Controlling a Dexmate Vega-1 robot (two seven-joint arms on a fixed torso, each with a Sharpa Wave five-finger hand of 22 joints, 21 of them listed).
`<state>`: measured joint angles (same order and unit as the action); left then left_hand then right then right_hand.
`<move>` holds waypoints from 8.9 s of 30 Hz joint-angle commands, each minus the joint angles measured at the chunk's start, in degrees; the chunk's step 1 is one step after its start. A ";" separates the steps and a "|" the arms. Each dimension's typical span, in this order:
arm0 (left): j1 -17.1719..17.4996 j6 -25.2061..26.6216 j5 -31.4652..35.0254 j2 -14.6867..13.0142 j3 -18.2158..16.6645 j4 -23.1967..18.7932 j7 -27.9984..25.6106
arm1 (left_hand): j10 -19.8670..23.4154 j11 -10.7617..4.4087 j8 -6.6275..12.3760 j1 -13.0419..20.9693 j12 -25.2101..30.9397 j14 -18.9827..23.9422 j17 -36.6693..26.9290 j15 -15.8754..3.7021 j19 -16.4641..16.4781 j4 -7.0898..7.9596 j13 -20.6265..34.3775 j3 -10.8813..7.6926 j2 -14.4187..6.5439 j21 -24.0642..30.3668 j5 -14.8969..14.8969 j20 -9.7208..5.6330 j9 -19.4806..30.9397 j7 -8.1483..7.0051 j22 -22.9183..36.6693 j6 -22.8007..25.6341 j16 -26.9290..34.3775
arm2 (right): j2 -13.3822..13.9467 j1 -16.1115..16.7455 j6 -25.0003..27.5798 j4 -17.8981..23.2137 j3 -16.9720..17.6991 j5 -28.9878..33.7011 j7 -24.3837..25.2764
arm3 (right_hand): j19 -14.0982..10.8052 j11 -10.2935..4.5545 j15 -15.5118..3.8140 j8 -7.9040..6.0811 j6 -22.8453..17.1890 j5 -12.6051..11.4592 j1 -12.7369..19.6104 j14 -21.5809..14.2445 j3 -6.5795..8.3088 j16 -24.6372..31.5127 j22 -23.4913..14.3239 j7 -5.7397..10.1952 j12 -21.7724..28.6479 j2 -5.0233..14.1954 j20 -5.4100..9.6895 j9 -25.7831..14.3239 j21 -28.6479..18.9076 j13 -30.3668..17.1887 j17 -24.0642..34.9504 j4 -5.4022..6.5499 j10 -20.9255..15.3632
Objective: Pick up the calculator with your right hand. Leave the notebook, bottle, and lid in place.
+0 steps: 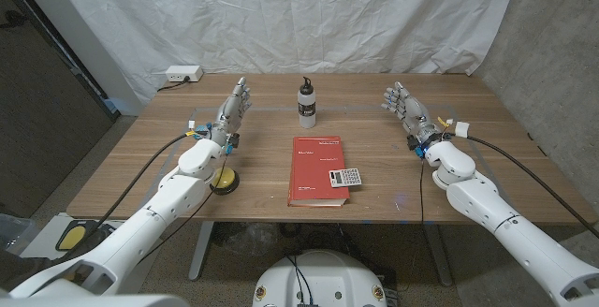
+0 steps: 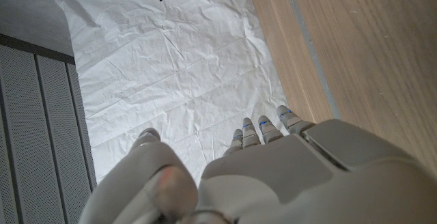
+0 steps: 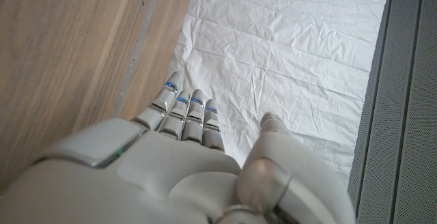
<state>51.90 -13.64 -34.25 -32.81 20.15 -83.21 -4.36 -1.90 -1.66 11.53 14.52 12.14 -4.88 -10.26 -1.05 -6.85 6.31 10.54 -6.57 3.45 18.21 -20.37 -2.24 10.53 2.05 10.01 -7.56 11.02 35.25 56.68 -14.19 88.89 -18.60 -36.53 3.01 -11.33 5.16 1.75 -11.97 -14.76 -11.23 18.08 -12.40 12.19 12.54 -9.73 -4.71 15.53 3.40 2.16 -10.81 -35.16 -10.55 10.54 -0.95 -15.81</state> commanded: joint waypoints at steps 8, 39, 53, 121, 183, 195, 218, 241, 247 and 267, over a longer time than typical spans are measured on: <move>0.10 -2.07 0.13 0.27 -0.37 0.80 0.53 | -0.71 -0.46 -0.12 0.80 -0.36 -0.63 -0.18 -0.11 -0.51 -0.27 0.09 0.15 -0.38 -0.44 -0.35 -3.24 0.13 -0.16 0.13 -0.49 -0.18 | 2.77 5.28 1.73 6.57 2.02 -0.26 2.92 | -0.49 0.13 -0.07 -0.38 -0.66 0.21 0.94 -1.04 0.41 0.32 -0.34 0.16 0.19 0.18 -0.12 -0.14 0.29 -0.16 0.15 -0.54 -1.05; 0.95 -0.30 1.80 -0.03 0.82 -2.64 -1.19 | -1.21 -0.62 -0.32 1.44 -0.60 -1.15 -0.18 -0.15 -0.93 -0.46 0.09 0.27 -0.94 -1.32 -0.36 -3.00 0.14 -0.33 0.17 -0.85 -0.33 | 8.24 15.93 2.94 15.56 7.55 -3.09 3.78 | -2.64 -0.09 -0.20 -0.47 -2.05 0.55 1.98 -2.75 0.72 0.27 -0.39 0.72 0.28 0.00 -0.45 -0.17 0.66 -0.24 0.14 -1.69 -2.74; 3.38 1.24 2.56 -1.18 0.09 -6.95 -4.10 | -1.53 -0.74 -0.35 1.82 -0.70 -1.44 -0.18 -0.19 -1.33 -0.56 0.09 0.34 -1.29 -1.89 -0.33 -2.32 0.15 -0.47 0.21 -0.94 -0.39 | 9.55 20.24 1.35 17.73 10.25 -2.91 3.12 | -4.07 0.03 -0.17 -0.68 -3.42 0.67 2.87 -3.94 1.03 0.29 -0.41 1.25 0.11 -0.05 -0.53 -0.21 0.84 -0.27 0.13 -2.53 -3.19; 2.73 1.59 1.43 -2.49 -0.22 -5.37 -0.88 | -1.72 -0.71 -0.23 3.36 -0.61 -1.71 -0.17 0.21 -1.44 -1.11 0.11 0.60 -2.21 -3.26 0.01 -2.30 0.16 -0.57 0.31 -0.58 -0.25 | 12.24 39.44 13.64 36.51 24.45 -3.03 5.64 | -21.36 0.04 -1.49 -0.94 -10.25 0.31 10.92 -18.54 4.37 1.86 -0.41 2.15 0.71 0.31 1.16 -0.74 0.06 -0.35 0.20 -7.97 -11.97; 3.34 2.01 2.32 -3.10 -1.22 -8.16 -3.12 | -1.80 -0.70 -0.29 4.04 -0.62 -1.57 -0.21 0.32 -1.19 -1.27 0.11 1.22 -2.62 -4.18 0.45 -1.92 0.17 -0.56 0.40 -0.55 -0.21 | 14.50 43.21 39.07 45.75 34.20 -7.75 1.87 | -31.16 -0.36 -5.14 -0.06 -10.27 -1.99 18.19 -32.98 8.70 4.47 -0.94 1.36 0.59 0.63 3.95 -0.86 -1.35 -0.44 0.92 -8.38 -16.46; 3.14 2.16 2.65 -3.05 -1.16 -8.34 -3.45 | -1.76 -0.64 -0.27 4.12 -0.60 -1.49 -0.22 0.28 -1.14 -1.27 0.11 1.34 -2.72 -4.32 0.52 -1.84 0.18 -0.59 0.41 -0.48 -0.19 | 15.75 42.27 43.87 45.52 36.08 -9.92 -1.15 | -31.36 -0.08 -4.71 0.20 -9.63 -2.16 20.18 -33.18 9.49 4.06 -0.99 0.72 0.61 0.11 3.76 -0.82 -1.31 -0.49 0.99 -9.15 -16.93; 2.15 2.41 2.72 -2.98 -0.94 -7.82 -3.03 | -1.69 -0.67 -0.24 4.28 -0.58 -1.48 -0.23 0.32 -0.95 -1.27 0.11 1.60 -2.89 -4.58 0.67 -1.72 0.18 -0.58 0.43 -0.33 -0.20 | 16.94 40.03 48.01 43.95 34.33 -12.69 -2.62 | -31.22 -0.51 -3.29 0.08 -9.57 -1.53 26.90 -31.28 11.47 2.54 -1.13 0.33 0.20 -2.20 2.94 -0.68 -1.13 -0.57 1.55 -9.55 -17.22; 2.79 1.44 1.32 -3.09 -1.55 -5.84 -1.75 | -1.76 -0.66 -0.27 4.41 -0.60 -1.44 -0.23 0.38 -0.87 -1.27 0.11 1.85 -3.03 -4.81 0.79 -1.67 0.19 -0.54 0.45 -0.35 -0.21 | 22.30 31.67 52.19 42.42 26.52 -18.57 -0.93 | -32.73 0.29 -4.93 0.22 -9.30 -0.58 28.07 -33.97 11.65 3.71 -1.24 -1.37 -0.37 -2.68 4.22 -0.68 -1.77 -0.59 2.72 -8.67 -16.43; 2.12 1.60 1.18 -3.27 -1.42 -5.26 -0.99 | -1.74 -0.70 -0.27 4.46 -0.59 -1.43 -0.23 0.35 -0.87 -1.26 0.11 1.92 -3.08 -4.90 0.82 -1.63 0.19 -0.61 0.45 -0.35 -0.21 | 23.57 30.00 52.15 42.33 24.78 -19.54 0.03 | -32.75 0.27 -4.82 0.27 -9.15 -0.48 28.51 -33.66 11.76 3.63 -1.25 -1.45 -0.55 -2.73 4.31 -0.68 -1.81 -0.60 2.96 -8.74 -16.04; 1.64 0.94 0.95 -3.43 -1.80 -4.63 -0.46 | -1.78 -0.46 -0.31 4.56 -0.61 -1.47 -0.24 0.40 -0.86 -1.25 0.11 2.14 -3.20 -5.10 0.92 -1.61 0.19 -0.67 0.46 -0.41 -0.23 | 26.60 26.08 52.53 42.39 19.92 -23.47 3.33 | -32.81 -0.09 -5.23 0.28 -9.01 -0.04 30.82 -34.04 12.12 4.08 -1.29 -1.43 -0.60 -3.16 4.31 -0.70 -1.96 -0.65 3.81 -9.31 -16.13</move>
<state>53.83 -12.50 -32.99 -36.20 18.54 -88.43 -5.15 -3.34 -2.47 11.13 18.44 11.43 -6.14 -10.25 -0.85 -8.01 4.96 10.52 -4.75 0.44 13.11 -19.48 -2.15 10.52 1.54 10.25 -8.08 10.75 60.10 85.29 37.96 131.35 4.33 -57.52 4.58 -43.66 5.43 -3.38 -11.59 -23.74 -11.43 48.21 -45.97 24.13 16.35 -10.80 -5.96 14.97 0.24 4.81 -11.47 -36.72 -11.07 14.00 -10.03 -32.01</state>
